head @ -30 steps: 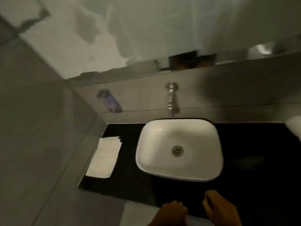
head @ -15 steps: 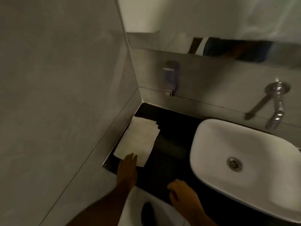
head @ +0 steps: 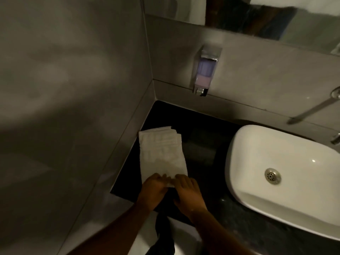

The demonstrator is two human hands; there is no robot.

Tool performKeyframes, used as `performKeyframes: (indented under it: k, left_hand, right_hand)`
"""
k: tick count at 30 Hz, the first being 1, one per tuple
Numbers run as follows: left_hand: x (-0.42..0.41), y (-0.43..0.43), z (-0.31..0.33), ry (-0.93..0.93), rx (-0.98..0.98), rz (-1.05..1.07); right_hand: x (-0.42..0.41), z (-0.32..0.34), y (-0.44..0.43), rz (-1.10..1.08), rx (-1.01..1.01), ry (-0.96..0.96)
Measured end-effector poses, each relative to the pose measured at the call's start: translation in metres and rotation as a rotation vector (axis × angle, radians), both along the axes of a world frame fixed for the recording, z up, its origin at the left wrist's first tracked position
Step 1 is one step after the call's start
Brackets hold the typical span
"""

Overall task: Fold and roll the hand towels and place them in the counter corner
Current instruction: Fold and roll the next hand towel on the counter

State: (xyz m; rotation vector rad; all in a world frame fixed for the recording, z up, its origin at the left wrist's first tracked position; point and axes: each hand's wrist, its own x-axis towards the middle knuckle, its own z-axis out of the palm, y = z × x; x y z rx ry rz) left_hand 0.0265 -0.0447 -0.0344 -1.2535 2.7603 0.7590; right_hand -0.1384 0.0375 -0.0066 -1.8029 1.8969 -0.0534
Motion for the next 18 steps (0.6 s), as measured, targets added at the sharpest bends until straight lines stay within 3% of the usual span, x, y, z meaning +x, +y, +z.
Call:
performKeyframes:
  k: [4, 9, 14, 18]
  left_hand:
    - [-0.026, 0.027, 0.002, -0.058, 0.179, 0.014]
    - [-0.002, 0.04, -0.008, -0.066, 0.061, -0.108]
    - [0.025, 0.031, -0.018, -0.151, 0.064, -0.107]
    - [0.011, 0.026, -0.009, -0.075, 0.065, 0.044]
  right_hand:
    - [-0.016, -0.01, 0.022, -0.063, -0.095, -0.053]
    - [-0.037, -0.017, 0.023, 0.038, -0.03, 0.035]
    - [-0.044, -0.016, 0.006, 0.183, 0.089, 0.119]
    - [-0.042, 0.0, -0.011, 0.103, 0.109, 0.038]
